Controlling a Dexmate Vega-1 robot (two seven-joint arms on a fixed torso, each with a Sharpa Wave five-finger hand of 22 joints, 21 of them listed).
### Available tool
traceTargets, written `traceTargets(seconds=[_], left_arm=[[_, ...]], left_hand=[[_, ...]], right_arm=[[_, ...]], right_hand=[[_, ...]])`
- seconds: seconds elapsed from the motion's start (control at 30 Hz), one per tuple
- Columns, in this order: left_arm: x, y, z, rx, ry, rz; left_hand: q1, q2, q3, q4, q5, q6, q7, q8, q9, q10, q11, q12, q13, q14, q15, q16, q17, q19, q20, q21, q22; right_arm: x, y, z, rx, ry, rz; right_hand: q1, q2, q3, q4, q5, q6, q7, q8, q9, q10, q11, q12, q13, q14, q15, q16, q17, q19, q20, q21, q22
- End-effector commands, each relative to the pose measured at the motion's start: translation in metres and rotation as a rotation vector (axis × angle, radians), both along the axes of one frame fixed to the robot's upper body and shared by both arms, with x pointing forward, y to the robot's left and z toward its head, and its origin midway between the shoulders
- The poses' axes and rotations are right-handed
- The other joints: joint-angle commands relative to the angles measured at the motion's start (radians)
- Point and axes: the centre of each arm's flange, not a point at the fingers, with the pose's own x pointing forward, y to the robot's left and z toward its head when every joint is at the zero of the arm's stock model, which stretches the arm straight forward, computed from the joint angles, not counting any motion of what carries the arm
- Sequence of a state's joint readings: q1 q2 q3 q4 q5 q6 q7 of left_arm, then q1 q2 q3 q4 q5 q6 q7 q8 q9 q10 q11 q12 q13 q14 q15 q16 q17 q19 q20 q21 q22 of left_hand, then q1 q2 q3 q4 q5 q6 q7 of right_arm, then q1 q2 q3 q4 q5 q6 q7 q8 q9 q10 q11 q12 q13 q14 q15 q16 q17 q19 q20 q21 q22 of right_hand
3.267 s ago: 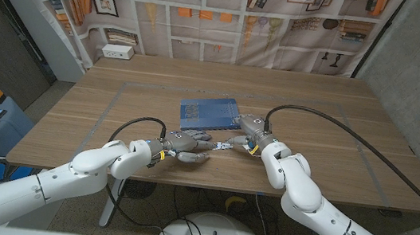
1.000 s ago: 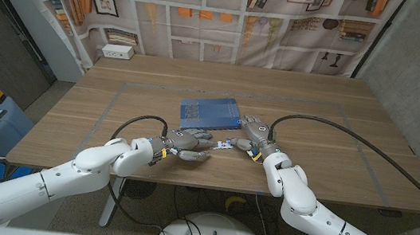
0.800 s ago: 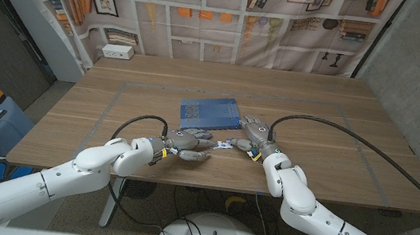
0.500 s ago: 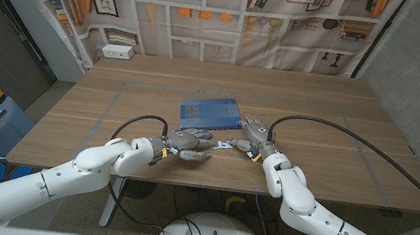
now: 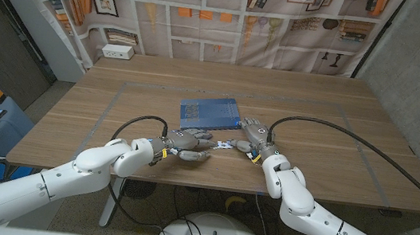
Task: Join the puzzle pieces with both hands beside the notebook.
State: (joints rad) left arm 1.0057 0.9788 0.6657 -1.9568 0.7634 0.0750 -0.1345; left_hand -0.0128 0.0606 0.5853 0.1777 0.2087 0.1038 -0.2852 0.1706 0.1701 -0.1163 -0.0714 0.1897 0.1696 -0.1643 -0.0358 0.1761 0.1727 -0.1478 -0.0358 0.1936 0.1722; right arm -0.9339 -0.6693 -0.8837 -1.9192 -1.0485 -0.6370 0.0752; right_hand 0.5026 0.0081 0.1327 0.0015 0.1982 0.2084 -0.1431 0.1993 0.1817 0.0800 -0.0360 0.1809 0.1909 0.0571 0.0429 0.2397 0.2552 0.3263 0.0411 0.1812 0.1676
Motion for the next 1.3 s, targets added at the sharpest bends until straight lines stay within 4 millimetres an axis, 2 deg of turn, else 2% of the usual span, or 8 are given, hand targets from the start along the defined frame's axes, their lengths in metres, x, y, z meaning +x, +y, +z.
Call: traceTargets(seconds=[0.03, 1.3], left_arm=[[-0.0006, 0.0003, -0.0004, -0.003, -0.004, -0.001], [0.002, 0.0003, -0.0007, -0.006, -0.001, -0.004]], left_hand=[[0.008, 0.111, 0.004, 0.001, 0.002, 0.079, 0.066, 0.009, 0.002, 0.007, 0.0, 0.003, 0.003, -0.017, -0.064, 0.005, 0.001, 0.004, -0.114, 0.002, 0.001], [0.008, 0.111, 0.008, 0.001, 0.002, 0.086, 0.066, 0.009, 0.002, 0.009, 0.0, 0.002, 0.003, -0.016, -0.064, 0.004, 0.002, 0.006, -0.114, 0.002, 0.001]], right_arm=[[0.0015, -0.0009, -0.0038, -0.008, -0.009, -0.006], [0.0085, 0.0055, -0.0021, 0.004, -0.016, -0.011]], right_hand=[[-0.011, -0.001, -0.005, -0.003, 0.009, -0.004, -0.005, -0.003, 0.001, -0.005, 0.004, 0.005, 0.0, -0.005, 0.002, -0.006, 0.002, -0.004, 0.002, 0.003, 0.002], [0.001, 0.002, -0.001, -0.029, 0.015, -0.013, -0.004, -0.008, 0.002, -0.014, 0.007, 0.009, -0.001, -0.011, 0.007, -0.016, -0.011, -0.015, 0.006, 0.004, 0.002]])
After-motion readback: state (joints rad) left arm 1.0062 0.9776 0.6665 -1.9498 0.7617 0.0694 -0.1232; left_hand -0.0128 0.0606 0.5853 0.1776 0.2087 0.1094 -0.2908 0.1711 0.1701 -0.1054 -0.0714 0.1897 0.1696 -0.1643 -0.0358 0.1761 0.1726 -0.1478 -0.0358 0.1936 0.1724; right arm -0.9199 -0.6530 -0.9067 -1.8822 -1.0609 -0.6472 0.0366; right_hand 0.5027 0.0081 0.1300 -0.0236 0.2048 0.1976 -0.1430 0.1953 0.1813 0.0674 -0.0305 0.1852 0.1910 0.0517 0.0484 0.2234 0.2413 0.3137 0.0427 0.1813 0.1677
